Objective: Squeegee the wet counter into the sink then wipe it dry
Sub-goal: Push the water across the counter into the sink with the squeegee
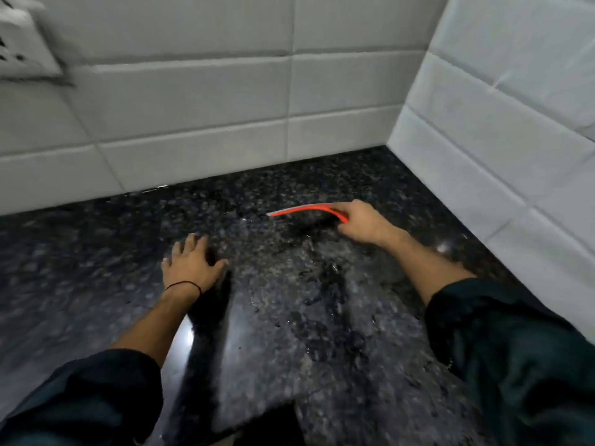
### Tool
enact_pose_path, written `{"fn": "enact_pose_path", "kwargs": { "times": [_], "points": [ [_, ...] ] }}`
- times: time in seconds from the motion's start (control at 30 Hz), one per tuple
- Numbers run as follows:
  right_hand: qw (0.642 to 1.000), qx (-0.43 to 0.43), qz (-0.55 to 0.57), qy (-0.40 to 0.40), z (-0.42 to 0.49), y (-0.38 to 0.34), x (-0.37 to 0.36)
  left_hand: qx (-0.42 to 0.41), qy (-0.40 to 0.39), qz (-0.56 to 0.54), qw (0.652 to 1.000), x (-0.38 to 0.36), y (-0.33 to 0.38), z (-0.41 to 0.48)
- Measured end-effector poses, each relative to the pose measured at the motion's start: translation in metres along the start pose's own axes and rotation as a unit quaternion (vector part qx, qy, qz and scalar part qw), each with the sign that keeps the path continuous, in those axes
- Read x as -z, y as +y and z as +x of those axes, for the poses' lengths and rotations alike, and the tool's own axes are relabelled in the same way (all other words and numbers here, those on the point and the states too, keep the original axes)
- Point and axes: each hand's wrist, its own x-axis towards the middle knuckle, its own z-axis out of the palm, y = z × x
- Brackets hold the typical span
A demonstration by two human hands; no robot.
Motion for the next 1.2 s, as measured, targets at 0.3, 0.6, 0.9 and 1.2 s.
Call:
{"fn": "enact_pose_path", "kwargs": {
  "times": [0.3, 0.6, 0.9, 1.2],
  "points": [
    [0.997, 0.070, -0.022, -0.016, 0.135, -0.175, -0.052, 0.102, -0.027, -0.009, 0.994, -0.006, -0.050, 0.013],
    [0.999, 0.052, -0.007, 0.001, 0.189, -0.278, -0.092, 0.104, -0.032, -0.022, 0.994, -0.010, -0.055, 0.022],
    [0.988, 0.076, -0.122, -0.065, 0.172, -0.246, -0.074, 0.101, -0.044, -0.036, 0.993, 0.000, -0.053, 0.018],
    [0.955, 0.025, -0.263, -0.134, 0.053, -0.091, -0.013, 0.068, 0.011, 0.035, 0.997, 0.004, -0.031, -0.008]
  ]
}}
